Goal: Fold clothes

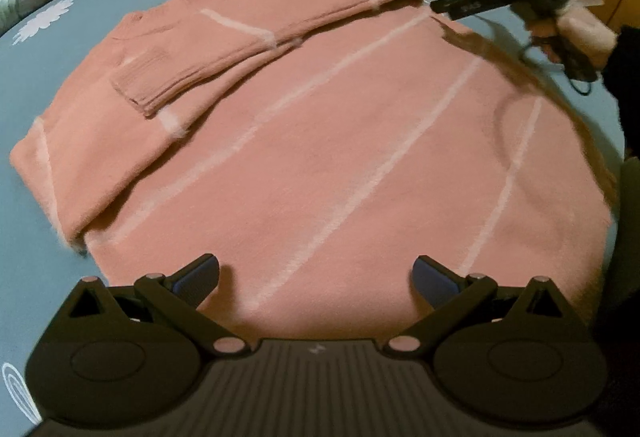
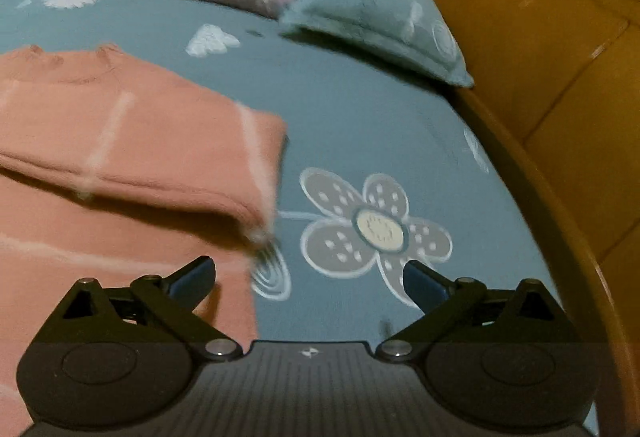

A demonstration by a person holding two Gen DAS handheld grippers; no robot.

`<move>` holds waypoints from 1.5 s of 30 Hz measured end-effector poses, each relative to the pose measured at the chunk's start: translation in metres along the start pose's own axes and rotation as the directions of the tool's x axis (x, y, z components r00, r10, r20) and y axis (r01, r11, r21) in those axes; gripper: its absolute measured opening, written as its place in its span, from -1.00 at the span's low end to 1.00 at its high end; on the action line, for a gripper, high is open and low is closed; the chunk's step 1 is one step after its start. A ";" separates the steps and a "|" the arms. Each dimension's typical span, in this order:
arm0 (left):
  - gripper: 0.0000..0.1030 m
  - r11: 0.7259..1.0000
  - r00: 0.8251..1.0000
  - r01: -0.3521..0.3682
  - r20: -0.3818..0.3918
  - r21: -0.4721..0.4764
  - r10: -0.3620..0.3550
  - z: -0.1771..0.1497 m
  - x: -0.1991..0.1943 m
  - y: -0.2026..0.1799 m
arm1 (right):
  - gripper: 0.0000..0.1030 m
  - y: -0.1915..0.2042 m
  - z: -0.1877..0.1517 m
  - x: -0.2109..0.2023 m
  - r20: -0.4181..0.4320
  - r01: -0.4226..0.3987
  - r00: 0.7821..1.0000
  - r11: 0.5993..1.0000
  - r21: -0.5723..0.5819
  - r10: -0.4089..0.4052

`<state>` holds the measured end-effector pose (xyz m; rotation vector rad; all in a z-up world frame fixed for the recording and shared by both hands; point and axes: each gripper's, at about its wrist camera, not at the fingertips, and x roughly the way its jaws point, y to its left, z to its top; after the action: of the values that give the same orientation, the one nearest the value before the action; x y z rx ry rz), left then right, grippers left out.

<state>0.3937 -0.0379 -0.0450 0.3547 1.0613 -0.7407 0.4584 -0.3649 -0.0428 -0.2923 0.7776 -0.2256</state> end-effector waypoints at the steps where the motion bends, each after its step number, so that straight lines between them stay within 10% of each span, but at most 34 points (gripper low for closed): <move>1: 0.99 1.000 1.000 -0.001 0.003 -0.001 0.001 0.000 -0.002 0.001 | 0.98 0.001 0.008 -0.006 0.029 -0.034 0.999 0.999 0.016 0.033; 8: 0.99 0.998 0.999 -0.030 0.042 -0.050 0.032 0.000 -0.011 0.017 | 0.96 0.015 0.055 0.009 0.148 -0.312 0.947 0.927 0.209 0.285; 11: 0.99 0.995 0.998 -0.032 0.053 -0.096 0.037 -0.005 -0.015 0.030 | 0.96 0.022 0.032 0.047 0.021 -0.291 0.955 0.918 0.269 0.297; 25: 0.98 0.992 0.930 0.042 0.366 -0.122 0.006 0.103 -0.004 0.091 | 1.00 0.031 0.001 0.049 0.135 -0.284 0.956 0.931 0.227 0.259; 31: 0.94 0.980 0.972 0.074 0.234 -0.183 -0.030 0.110 0.066 0.108 | 1.00 0.030 0.001 0.050 0.150 -0.285 0.955 0.932 0.225 0.256; 38: 0.96 0.982 0.977 0.086 0.205 -0.166 -0.051 0.108 0.055 0.110 | 1.00 0.031 -0.001 0.049 0.164 -0.286 0.953 0.932 0.224 0.253; 45: 0.96 0.948 0.937 0.272 0.268 -0.165 -0.223 0.173 0.061 0.099 | 1.00 0.030 0.000 0.049 0.166 -0.287 0.953 0.931 0.225 0.254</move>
<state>0.5939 -0.0935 -0.0271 -0.0473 0.9427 -0.8708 0.4953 -0.3518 -0.0850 0.0373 0.6396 -0.0389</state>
